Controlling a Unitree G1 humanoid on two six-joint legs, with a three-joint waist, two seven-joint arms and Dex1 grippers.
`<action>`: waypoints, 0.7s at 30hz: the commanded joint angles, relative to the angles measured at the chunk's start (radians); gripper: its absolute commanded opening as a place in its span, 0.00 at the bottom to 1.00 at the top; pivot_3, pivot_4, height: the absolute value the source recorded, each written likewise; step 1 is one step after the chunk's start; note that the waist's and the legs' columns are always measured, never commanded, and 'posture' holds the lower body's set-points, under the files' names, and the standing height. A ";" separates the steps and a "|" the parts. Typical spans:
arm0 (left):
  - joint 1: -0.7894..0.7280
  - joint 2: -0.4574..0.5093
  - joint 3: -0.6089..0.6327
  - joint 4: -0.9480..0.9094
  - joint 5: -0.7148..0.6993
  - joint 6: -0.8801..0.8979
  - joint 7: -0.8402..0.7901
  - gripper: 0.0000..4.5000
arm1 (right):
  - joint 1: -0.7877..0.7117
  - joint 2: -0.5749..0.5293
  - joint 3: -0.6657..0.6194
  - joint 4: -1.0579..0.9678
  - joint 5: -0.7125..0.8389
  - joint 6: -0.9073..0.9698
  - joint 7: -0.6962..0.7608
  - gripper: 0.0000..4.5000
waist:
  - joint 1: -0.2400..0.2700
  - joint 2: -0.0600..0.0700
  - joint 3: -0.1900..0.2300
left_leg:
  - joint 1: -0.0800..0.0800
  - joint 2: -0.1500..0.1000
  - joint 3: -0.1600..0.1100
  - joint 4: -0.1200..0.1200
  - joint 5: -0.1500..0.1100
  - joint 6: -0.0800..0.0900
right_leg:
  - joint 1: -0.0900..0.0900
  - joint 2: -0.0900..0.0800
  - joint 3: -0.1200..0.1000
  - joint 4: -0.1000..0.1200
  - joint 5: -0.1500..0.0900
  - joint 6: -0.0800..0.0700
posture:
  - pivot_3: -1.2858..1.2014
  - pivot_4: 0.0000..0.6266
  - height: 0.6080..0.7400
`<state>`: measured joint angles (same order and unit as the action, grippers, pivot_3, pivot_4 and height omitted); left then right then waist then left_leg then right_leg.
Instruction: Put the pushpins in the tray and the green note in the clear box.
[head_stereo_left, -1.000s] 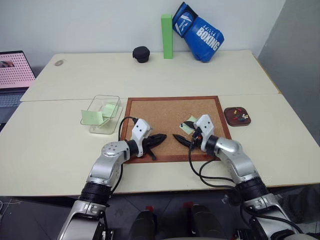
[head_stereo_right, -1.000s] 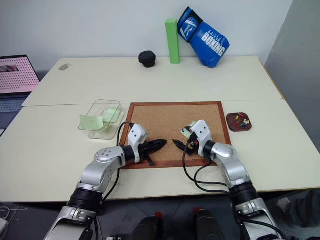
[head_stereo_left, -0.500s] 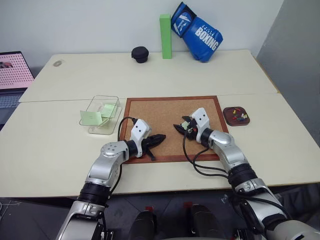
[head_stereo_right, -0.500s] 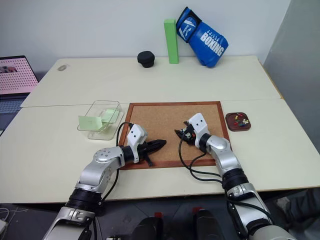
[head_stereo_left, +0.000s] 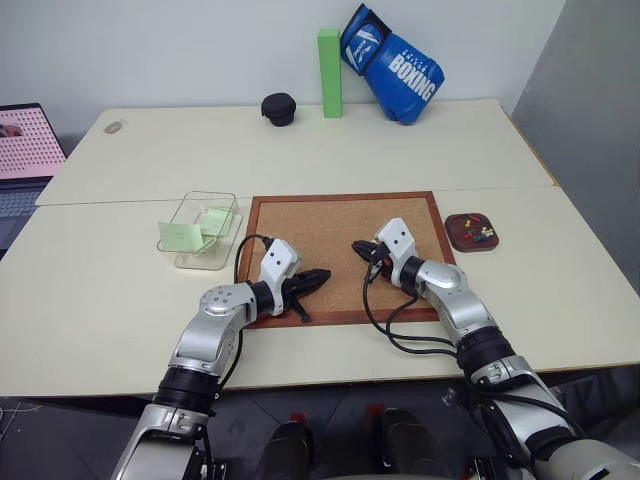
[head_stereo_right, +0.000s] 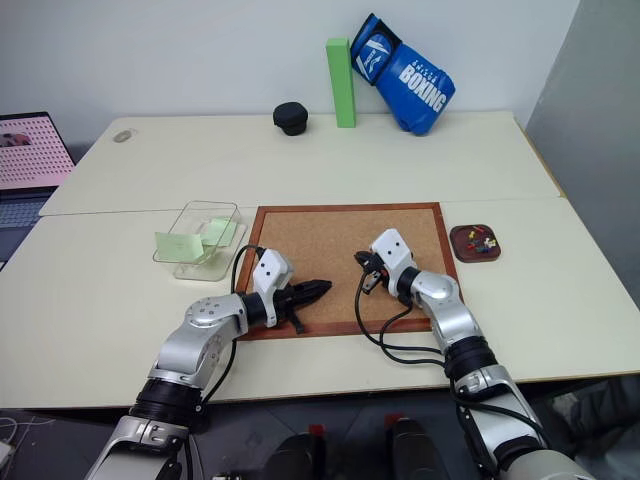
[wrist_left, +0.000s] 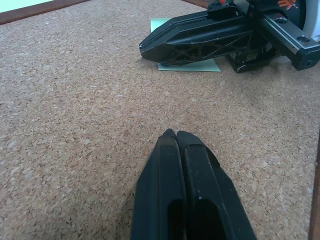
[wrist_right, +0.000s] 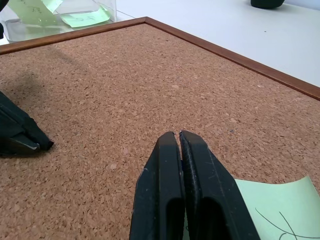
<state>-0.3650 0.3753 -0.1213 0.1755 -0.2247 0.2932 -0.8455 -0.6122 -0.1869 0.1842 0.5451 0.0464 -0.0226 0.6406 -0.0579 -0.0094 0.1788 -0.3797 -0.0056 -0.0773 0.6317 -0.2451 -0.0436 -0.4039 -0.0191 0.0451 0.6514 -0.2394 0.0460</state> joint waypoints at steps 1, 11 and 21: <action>0.036 0.012 -0.027 0.039 0.021 0.035 -0.007 0.00 | 0.006 -0.007 0.020 -0.046 -0.029 -0.025 0.013 0.01 | 0.000 0.000 0.000 | 0.000 0.000 0.000 0.000 0.000 0.000 | 0.000 0.000 0.000 0.000 0.000 0.000 | 0.52 0.24 1.00; 0.040 0.009 -0.029 0.037 0.019 0.036 -0.008 0.00 | 0.027 -0.043 -0.057 -0.298 0.026 0.052 -0.017 0.01 | 0.002 0.000 0.000 | -0.002 0.000 0.000 0.000 0.000 0.000 | -0.001 0.000 0.000 0.000 0.000 0.000 | 0.52 0.24 1.00; 0.026 -0.007 -0.035 0.044 0.018 0.033 -0.006 0.00 | 0.053 -0.043 -0.059 -0.455 0.053 0.177 -0.028 0.01 | 0.002 0.000 -0.001 | 0.000 0.000 0.000 0.000 0.000 0.000 | -0.001 0.000 0.000 0.001 0.000 0.000 | 0.52 0.24 1.00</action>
<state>-0.3659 0.3700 -0.1230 0.1765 -0.2247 0.2948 -0.8434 -0.5596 -0.2294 0.1339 0.1498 0.0836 0.1470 0.6165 -0.0555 -0.0095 0.1782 -0.3800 -0.0060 -0.0774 0.6317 -0.2451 -0.0436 -0.4045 -0.0194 0.0451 0.6519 -0.2395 0.0460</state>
